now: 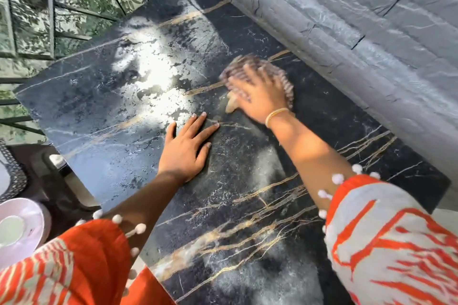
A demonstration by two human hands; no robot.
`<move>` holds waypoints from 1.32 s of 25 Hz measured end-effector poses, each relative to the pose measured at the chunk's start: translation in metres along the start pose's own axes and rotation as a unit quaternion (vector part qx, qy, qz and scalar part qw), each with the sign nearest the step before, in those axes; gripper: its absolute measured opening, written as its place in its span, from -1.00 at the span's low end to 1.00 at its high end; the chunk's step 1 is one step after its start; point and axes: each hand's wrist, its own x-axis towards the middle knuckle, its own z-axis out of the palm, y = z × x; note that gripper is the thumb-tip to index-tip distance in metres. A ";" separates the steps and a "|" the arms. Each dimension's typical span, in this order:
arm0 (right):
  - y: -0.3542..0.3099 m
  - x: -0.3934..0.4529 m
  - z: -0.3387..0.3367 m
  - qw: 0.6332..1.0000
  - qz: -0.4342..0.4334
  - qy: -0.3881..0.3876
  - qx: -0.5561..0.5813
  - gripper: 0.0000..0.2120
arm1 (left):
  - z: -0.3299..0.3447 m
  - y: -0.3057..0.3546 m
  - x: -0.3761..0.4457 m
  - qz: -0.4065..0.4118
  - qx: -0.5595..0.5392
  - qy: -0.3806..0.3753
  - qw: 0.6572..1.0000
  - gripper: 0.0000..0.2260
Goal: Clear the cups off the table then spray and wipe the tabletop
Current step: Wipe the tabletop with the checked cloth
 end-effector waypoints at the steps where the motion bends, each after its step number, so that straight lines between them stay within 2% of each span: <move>1: 0.019 0.007 -0.003 0.998 0.067 0.002 0.021 -0.48 | 0.000 0.000 -0.001 0.000 0.000 -0.001 1.000 -0.55; 4: 0.054 0.010 -0.009 0.968 0.233 0.001 0.098 -0.46 | 0.000 0.000 0.000 0.002 -0.002 0.000 1.000 -0.55; 7: 0.017 -0.020 -0.004 0.952 0.278 0.006 0.126 -0.50 | 0.000 -0.001 -0.001 0.003 0.000 -0.001 1.000 -0.55; 9: -0.030 -0.061 0.009 0.971 0.219 -0.006 0.101 -0.51 | 0.000 -0.003 0.000 -0.003 0.003 0.003 1.000 -0.55; 11: -0.065 -0.120 0.025 0.997 0.073 -0.011 0.024 -0.52 | -0.001 -0.004 0.001 -0.001 -0.002 0.004 1.000 -0.55; 12: -0.059 -0.144 0.029 1.000 0.010 -0.020 0.006 -0.51 | -0.001 -0.002 0.000 0.002 -0.007 0.003 1.000 -0.56; 13: -0.037 -0.158 0.026 0.999 -0.016 -0.031 0.015 -0.50 | -0.001 -0.001 -0.002 0.005 -0.007 0.006 1.000 -0.56; 14: -0.007 -0.165 0.025 0.999 0.006 -0.021 0.028 -0.47 | -0.001 0.001 -0.002 0.009 -0.004 0.009 1.000 -0.56; 16: 0.061 -0.171 0.021 0.993 0.118 0.013 0.006 -0.44 | 0.000 0.002 -0.001 0.013 0.000 0.012 1.000 -0.56; 18: 0.109 -0.170 0.014 0.971 0.239 0.012 0.014 -0.46 | 0.002 -0.001 -0.002 0.009 0.001 0.018 1.000 -0.55; 20: 0.112 -0.164 0.008 0.940 0.335 0.012 0.060 -0.47 | 0.004 -0.002 0.000 0.010 0.004 0.019 1.000 -0.55; 22: 0.072 -0.164 0.012 0.934 0.353 0.014 0.059 -0.48 | 0.002 -0.001 -0.002 0.022 -0.002 0.012 1.000 -0.55; 26: -0.059 -0.195 0.024 0.974 0.216 0.020 0.065 -0.53 | -0.010 -0.010 -0.025 0.043 -0.098 0.039 0.993 -0.56; 28: -0.140 -0.235 0.038 0.991 0.097 -0.032 0.089 -0.52 | -0.013 -0.033 -0.053 0.014 -0.104 0.063 0.992 -0.54; 29: -0.174 -0.257 0.045 0.995 0.011 -0.056 0.079 -0.51 | -0.013 -0.049 -0.068 0.000 -0.090 0.073 0.993 -0.56; 31: -0.209 -0.285 0.052 0.985 -0.154 -0.069 0.030 -0.51 | -0.012 -0.085 -0.097 -0.040 -0.055 0.097 0.993 -0.61; 32: -0.205 -0.283 0.053 0.977 -0.199 -0.072 0.014 -0.51 | -0.012 -0.103 -0.111 -0.067 -0.046 0.107 0.991 -0.63; 33: -0.187 -0.274 0.051 0.978 -0.196 -0.070 0.004 -0.50 | -0.011 -0.112 -0.116 -0.092 -0.042 0.111 0.989 -0.62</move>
